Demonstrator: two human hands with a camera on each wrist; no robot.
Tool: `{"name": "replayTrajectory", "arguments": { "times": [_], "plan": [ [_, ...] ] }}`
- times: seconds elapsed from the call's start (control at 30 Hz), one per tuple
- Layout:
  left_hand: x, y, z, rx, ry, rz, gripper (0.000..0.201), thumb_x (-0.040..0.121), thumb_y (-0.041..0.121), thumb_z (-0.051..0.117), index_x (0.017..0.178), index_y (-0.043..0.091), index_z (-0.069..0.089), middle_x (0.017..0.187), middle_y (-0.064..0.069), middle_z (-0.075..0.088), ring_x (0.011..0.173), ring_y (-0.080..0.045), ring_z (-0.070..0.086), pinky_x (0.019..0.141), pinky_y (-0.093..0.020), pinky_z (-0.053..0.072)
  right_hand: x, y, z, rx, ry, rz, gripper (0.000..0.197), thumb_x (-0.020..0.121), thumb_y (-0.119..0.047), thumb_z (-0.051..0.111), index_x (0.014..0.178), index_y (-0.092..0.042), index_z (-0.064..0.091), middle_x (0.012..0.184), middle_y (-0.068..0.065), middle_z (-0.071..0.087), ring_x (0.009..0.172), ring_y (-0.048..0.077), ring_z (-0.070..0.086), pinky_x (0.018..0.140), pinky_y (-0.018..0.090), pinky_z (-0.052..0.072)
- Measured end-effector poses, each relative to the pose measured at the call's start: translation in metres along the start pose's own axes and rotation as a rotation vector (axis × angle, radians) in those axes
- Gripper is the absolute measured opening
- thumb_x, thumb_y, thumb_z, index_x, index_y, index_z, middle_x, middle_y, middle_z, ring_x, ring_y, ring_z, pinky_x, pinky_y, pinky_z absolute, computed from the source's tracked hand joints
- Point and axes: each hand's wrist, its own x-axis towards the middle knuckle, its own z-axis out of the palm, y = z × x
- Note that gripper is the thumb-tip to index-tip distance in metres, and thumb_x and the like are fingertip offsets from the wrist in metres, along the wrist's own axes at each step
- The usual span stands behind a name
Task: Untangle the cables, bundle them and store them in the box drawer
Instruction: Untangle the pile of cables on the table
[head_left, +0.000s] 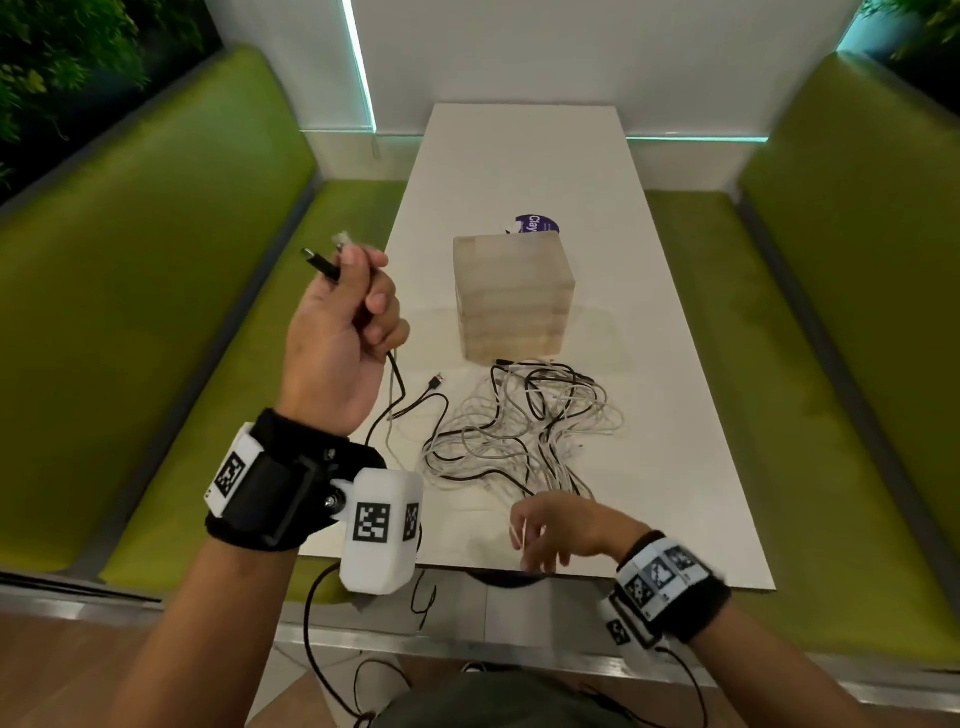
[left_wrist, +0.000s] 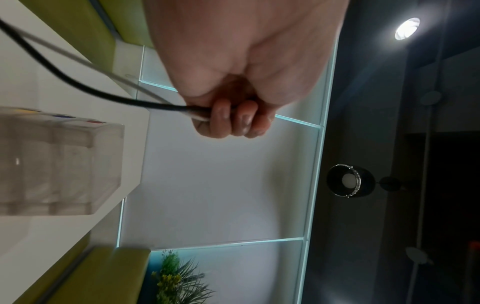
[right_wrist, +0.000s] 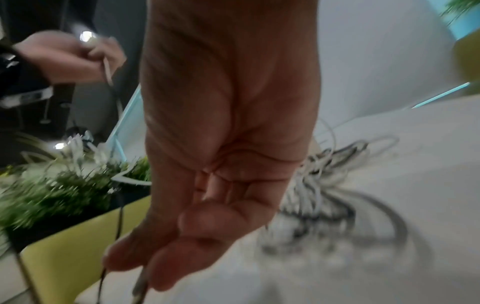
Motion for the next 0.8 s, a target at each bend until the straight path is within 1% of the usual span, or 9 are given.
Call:
{"name": "replayTrajectory", "arguments": {
  "times": [0.13, 0.23, 0.3, 0.37, 0.47, 0.57, 0.7, 0.73, 0.8],
  "plan": [
    [-0.006, -0.005, 0.0, 0.027, -0.021, -0.086, 0.028, 0.103, 0.028, 0.034, 0.083, 0.016, 0.05, 0.057, 0.008, 0.042, 0.042, -0.004, 0.027, 0.04, -0.016, 0.023, 0.01, 0.008, 0.033, -0.072, -0.094, 0.025, 0.019, 0.079, -0.006, 0.073, 0.092, -0.006, 0.059, 0.083, 0.015, 0.071, 0.068, 0.022, 0.067, 0.062, 0.031, 0.056],
    [-0.016, -0.007, -0.002, 0.034, -0.037, -0.13, 0.024, 0.097, 0.031, 0.04, 0.082, 0.015, 0.049, 0.064, 0.006, 0.048, 0.047, -0.004, 0.033, 0.037, -0.014, 0.025, 0.014, 0.008, 0.04, -0.189, -0.126, 0.069, 0.029, 0.081, -0.009, 0.071, 0.108, -0.004, 0.061, 0.094, 0.018, 0.072, 0.061, 0.015, 0.064, 0.062, 0.026, 0.055],
    [-0.021, -0.01, -0.004, 0.041, -0.039, -0.151, 0.022, 0.093, 0.033, 0.044, 0.081, 0.015, 0.049, 0.069, 0.005, 0.051, 0.05, -0.005, 0.036, 0.035, -0.014, 0.026, 0.017, 0.003, 0.035, -0.204, 0.009, 0.041, 0.023, 0.083, -0.011, 0.069, 0.104, -0.007, 0.063, 0.09, 0.013, 0.069, 0.057, 0.009, 0.059, 0.055, 0.019, 0.048],
    [-0.024, -0.014, -0.008, 0.05, -0.033, -0.172, 0.022, 0.093, 0.033, 0.044, 0.081, 0.015, 0.049, 0.07, 0.005, 0.05, 0.049, -0.005, 0.035, 0.034, -0.013, 0.025, 0.026, -0.002, 0.026, -0.197, 0.236, -0.025, 0.011, 0.084, -0.011, 0.065, 0.094, -0.008, 0.065, 0.086, 0.006, 0.064, 0.063, 0.015, 0.06, 0.055, 0.018, 0.044],
    [-0.029, -0.021, -0.013, 0.078, -0.019, -0.206, 0.021, 0.09, 0.035, 0.048, 0.08, 0.017, 0.048, 0.061, 0.006, 0.038, 0.044, -0.004, 0.026, 0.034, -0.013, 0.021, 0.046, -0.006, 0.017, -0.305, 0.476, 0.035, 0.014, 0.089, -0.013, 0.056, 0.099, -0.004, 0.061, 0.101, 0.014, 0.064, 0.093, 0.029, 0.061, 0.074, 0.031, 0.044],
    [-0.033, -0.033, -0.02, 0.195, 0.024, -0.224, 0.017, 0.093, 0.027, 0.051, 0.079, 0.017, 0.047, 0.054, 0.01, 0.026, 0.043, -0.004, 0.02, 0.037, -0.015, 0.017, 0.056, -0.002, 0.025, -0.549, 0.503, 0.107, 0.022, 0.093, -0.011, 0.047, 0.113, -0.003, 0.051, 0.116, 0.016, 0.057, 0.107, 0.033, 0.055, 0.084, 0.036, 0.043],
    [-0.032, -0.057, -0.036, 0.25, 0.081, -0.293, 0.019, 0.099, 0.021, 0.046, 0.084, 0.013, 0.054, 0.052, 0.009, 0.025, 0.043, -0.006, 0.021, 0.037, -0.017, 0.018, 0.052, -0.006, 0.031, -0.608, 0.513, 0.123, 0.023, 0.09, -0.005, 0.044, 0.11, -0.001, 0.054, 0.111, 0.018, 0.062, 0.102, 0.035, 0.06, 0.08, 0.037, 0.047],
    [-0.031, -0.064, -0.04, 0.243, 0.098, -0.307, 0.021, 0.1, 0.021, 0.044, 0.084, 0.012, 0.054, 0.052, 0.008, 0.029, 0.044, -0.007, 0.026, 0.037, -0.017, 0.022, 0.048, -0.008, 0.028, -0.538, 0.516, 0.121, 0.021, 0.089, -0.007, 0.047, 0.106, -0.002, 0.058, 0.107, 0.016, 0.064, 0.099, 0.033, 0.061, 0.079, 0.036, 0.048],
    [-0.031, -0.078, -0.049, 0.2, 0.132, -0.33, 0.024, 0.102, 0.02, 0.041, 0.084, 0.011, 0.054, 0.055, 0.003, 0.05, 0.052, -0.014, 0.05, 0.043, -0.02, 0.042, 0.04, -0.013, 0.02, -0.319, 0.561, 0.058, 0.011, 0.087, -0.013, 0.054, 0.093, -0.009, 0.062, 0.095, 0.008, 0.067, 0.088, 0.025, 0.062, 0.076, 0.033, 0.048]
  ]
}}
